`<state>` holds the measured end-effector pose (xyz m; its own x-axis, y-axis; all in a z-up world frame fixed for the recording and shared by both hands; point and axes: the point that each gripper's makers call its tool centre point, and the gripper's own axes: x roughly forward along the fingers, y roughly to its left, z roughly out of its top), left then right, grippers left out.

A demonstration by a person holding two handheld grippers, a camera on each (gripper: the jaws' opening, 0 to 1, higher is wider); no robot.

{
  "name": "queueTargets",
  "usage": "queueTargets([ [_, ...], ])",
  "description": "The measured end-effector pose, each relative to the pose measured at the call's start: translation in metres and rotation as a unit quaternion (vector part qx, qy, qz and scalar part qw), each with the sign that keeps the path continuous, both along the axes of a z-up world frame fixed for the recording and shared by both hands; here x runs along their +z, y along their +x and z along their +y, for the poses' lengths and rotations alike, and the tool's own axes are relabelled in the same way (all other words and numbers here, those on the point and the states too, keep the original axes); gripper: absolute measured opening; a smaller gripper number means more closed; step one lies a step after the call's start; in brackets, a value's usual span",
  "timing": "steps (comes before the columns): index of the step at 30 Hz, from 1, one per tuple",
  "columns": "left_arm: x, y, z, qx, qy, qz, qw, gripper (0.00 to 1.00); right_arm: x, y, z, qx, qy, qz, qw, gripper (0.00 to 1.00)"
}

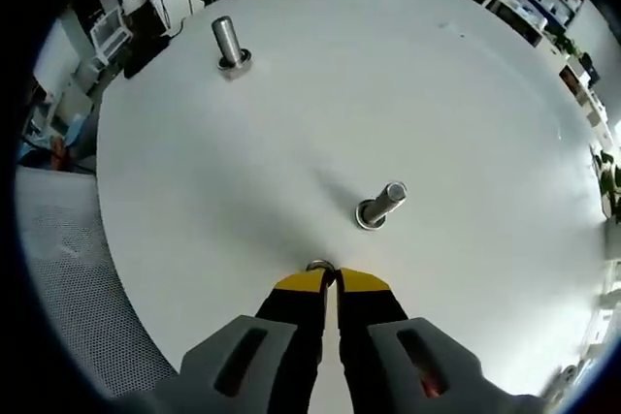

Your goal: Place the washer onto the threaded stud by aligning its center hole with the stud, sliding it down to the base, and recovering from edge contact or off-axis alignment until the washer reaches the visible bottom stop.

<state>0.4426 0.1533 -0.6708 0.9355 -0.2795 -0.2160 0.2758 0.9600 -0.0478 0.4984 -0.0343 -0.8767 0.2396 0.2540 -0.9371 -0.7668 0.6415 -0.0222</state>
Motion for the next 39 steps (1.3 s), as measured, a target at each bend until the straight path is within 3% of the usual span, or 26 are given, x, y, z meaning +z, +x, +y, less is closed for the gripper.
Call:
queueTargets([
  [3,-0.0003,0.0003,0.0011,0.002,-0.001,0.000,1.0000,0.16,0.0001,0.0008,-0.0016,-0.025,0.020,0.012,0.9994,0.05],
  [10,-0.0004,0.0007,0.0043,0.007,-0.005,0.001,1.0000,0.17,-0.0005,-0.0002,0.0004,-0.008,0.006,0.001,0.9999,0.04],
  [13,0.0058,0.0013,0.0010,0.004,-0.033,-0.009,0.9994,0.18,-0.0007,0.0000,0.0000,-0.010,0.008,-0.002,0.9999,0.04],
  [16,0.0054,0.0003,-0.0001,0.002,-0.018,-0.009,0.9998,0.18,-0.0013,0.0007,0.0000,-0.009,0.005,-0.005,0.9999,0.04],
  [31,0.0064,0.0011,0.0006,0.003,-0.019,-0.011,0.9998,0.18,0.0007,-0.0011,0.0001,-0.028,0.003,-0.050,0.9984,0.03],
  [39,0.0049,0.0008,-0.0002,0.002,-0.017,-0.008,0.9998,0.18,0.0010,0.0006,-0.0009,-0.057,0.015,-0.036,0.9976,0.03],
])
